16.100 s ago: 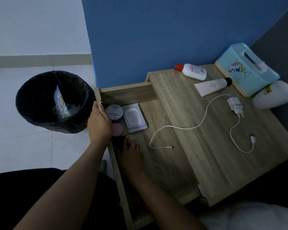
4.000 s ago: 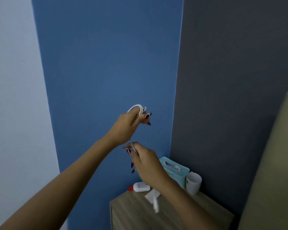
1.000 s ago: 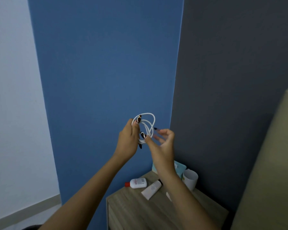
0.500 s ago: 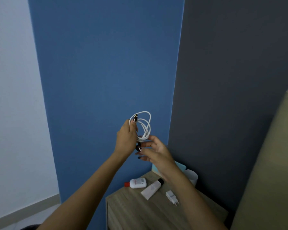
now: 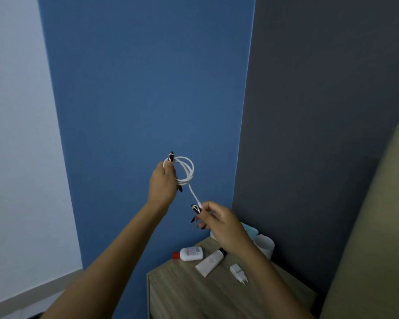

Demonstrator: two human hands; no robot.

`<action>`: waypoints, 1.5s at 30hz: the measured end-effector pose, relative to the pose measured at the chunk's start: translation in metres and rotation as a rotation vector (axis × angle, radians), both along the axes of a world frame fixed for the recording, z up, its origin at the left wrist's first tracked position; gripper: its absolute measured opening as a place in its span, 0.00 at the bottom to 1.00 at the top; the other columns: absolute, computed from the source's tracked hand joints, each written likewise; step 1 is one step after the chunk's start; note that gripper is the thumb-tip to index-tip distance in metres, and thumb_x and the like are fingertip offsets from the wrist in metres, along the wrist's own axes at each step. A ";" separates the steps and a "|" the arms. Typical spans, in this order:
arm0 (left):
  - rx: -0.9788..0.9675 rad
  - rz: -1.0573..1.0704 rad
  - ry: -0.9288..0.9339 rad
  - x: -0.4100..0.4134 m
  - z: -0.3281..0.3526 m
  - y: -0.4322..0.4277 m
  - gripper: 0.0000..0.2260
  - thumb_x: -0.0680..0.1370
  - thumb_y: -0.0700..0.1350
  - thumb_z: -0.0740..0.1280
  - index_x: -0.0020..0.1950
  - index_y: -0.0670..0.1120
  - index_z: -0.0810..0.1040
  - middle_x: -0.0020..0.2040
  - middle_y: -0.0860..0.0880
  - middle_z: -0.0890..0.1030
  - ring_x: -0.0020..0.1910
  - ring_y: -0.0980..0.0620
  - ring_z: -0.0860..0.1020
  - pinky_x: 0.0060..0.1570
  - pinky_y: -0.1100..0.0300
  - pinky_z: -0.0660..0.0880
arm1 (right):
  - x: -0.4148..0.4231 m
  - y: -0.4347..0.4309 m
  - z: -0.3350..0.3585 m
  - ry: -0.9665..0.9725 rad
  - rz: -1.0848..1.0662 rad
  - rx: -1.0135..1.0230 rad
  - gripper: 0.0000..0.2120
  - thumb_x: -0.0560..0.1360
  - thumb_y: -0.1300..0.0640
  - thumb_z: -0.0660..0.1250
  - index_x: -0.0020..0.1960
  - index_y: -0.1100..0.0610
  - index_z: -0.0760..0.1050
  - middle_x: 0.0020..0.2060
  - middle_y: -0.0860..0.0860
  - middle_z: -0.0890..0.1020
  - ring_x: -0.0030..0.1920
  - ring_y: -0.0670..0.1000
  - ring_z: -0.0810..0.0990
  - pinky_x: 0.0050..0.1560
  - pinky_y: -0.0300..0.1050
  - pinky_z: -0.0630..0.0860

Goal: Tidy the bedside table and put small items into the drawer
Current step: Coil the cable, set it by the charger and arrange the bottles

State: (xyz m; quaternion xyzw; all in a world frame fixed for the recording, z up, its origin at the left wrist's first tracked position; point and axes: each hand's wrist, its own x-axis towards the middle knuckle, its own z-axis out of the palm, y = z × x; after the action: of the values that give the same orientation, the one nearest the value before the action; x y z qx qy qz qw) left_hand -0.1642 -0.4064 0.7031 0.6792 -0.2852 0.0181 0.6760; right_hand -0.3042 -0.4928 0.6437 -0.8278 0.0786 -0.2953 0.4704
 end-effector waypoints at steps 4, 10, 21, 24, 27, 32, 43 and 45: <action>0.059 0.031 -0.020 0.006 -0.008 0.004 0.16 0.83 0.50 0.51 0.38 0.47 0.66 0.33 0.46 0.71 0.30 0.49 0.69 0.30 0.56 0.65 | -0.010 0.000 0.002 -0.189 -0.167 -0.256 0.13 0.79 0.59 0.59 0.39 0.55 0.78 0.43 0.44 0.78 0.44 0.43 0.79 0.45 0.33 0.74; 0.158 0.081 -0.303 -0.012 -0.026 -0.004 0.17 0.83 0.50 0.51 0.45 0.39 0.69 0.35 0.38 0.77 0.31 0.43 0.74 0.29 0.56 0.66 | 0.004 0.012 0.024 -0.378 -0.213 -0.132 0.11 0.75 0.51 0.61 0.36 0.55 0.71 0.52 0.44 0.81 0.40 0.46 0.83 0.40 0.43 0.79; 0.019 -0.293 -0.073 -0.026 -0.029 -0.006 0.19 0.83 0.53 0.50 0.51 0.39 0.70 0.31 0.48 0.74 0.26 0.54 0.70 0.24 0.62 0.66 | 0.009 0.003 0.041 -0.368 0.170 0.551 0.06 0.77 0.69 0.64 0.52 0.63 0.76 0.48 0.57 0.85 0.50 0.55 0.84 0.49 0.45 0.81; -0.011 -0.324 -0.055 -0.032 -0.027 -0.005 0.18 0.84 0.52 0.49 0.47 0.39 0.68 0.31 0.43 0.74 0.25 0.51 0.70 0.24 0.61 0.67 | 0.011 0.002 0.040 -0.388 0.021 0.444 0.08 0.75 0.69 0.67 0.50 0.59 0.77 0.44 0.49 0.86 0.46 0.53 0.85 0.45 0.43 0.82; 0.019 -0.318 -0.102 -0.037 -0.026 -0.006 0.18 0.84 0.53 0.49 0.43 0.41 0.66 0.29 0.42 0.74 0.24 0.49 0.72 0.26 0.59 0.68 | 0.010 0.005 0.035 -0.425 -0.240 0.180 0.15 0.74 0.66 0.69 0.57 0.53 0.75 0.55 0.43 0.77 0.43 0.46 0.85 0.44 0.38 0.81; 0.042 -0.294 -0.128 -0.040 -0.026 -0.006 0.21 0.83 0.54 0.49 0.47 0.37 0.67 0.30 0.37 0.75 0.24 0.51 0.72 0.26 0.63 0.68 | 0.013 0.002 0.030 -0.411 -0.486 -0.047 0.23 0.71 0.61 0.74 0.61 0.47 0.71 0.57 0.46 0.71 0.42 0.40 0.77 0.42 0.29 0.75; 0.036 -0.334 -0.155 -0.039 -0.022 -0.004 0.17 0.84 0.52 0.48 0.44 0.41 0.66 0.31 0.40 0.70 0.23 0.54 0.70 0.25 0.65 0.67 | 0.020 -0.015 0.015 -0.152 -0.309 0.171 0.10 0.78 0.52 0.65 0.58 0.53 0.71 0.36 0.51 0.82 0.32 0.41 0.80 0.41 0.46 0.78; 0.038 -0.350 -0.148 -0.037 -0.021 -0.003 0.16 0.84 0.51 0.49 0.44 0.42 0.65 0.30 0.42 0.70 0.23 0.54 0.70 0.25 0.65 0.67 | 0.024 -0.017 0.013 -0.164 -0.289 0.186 0.12 0.78 0.54 0.64 0.61 0.51 0.68 0.36 0.51 0.82 0.31 0.42 0.80 0.42 0.49 0.78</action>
State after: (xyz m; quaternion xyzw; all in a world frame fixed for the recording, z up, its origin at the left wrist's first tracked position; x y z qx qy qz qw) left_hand -0.2016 -0.4090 0.6822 0.6286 -0.4484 -0.0550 0.6331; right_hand -0.2805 -0.5097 0.6570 -0.7341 0.1849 -0.4176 0.5025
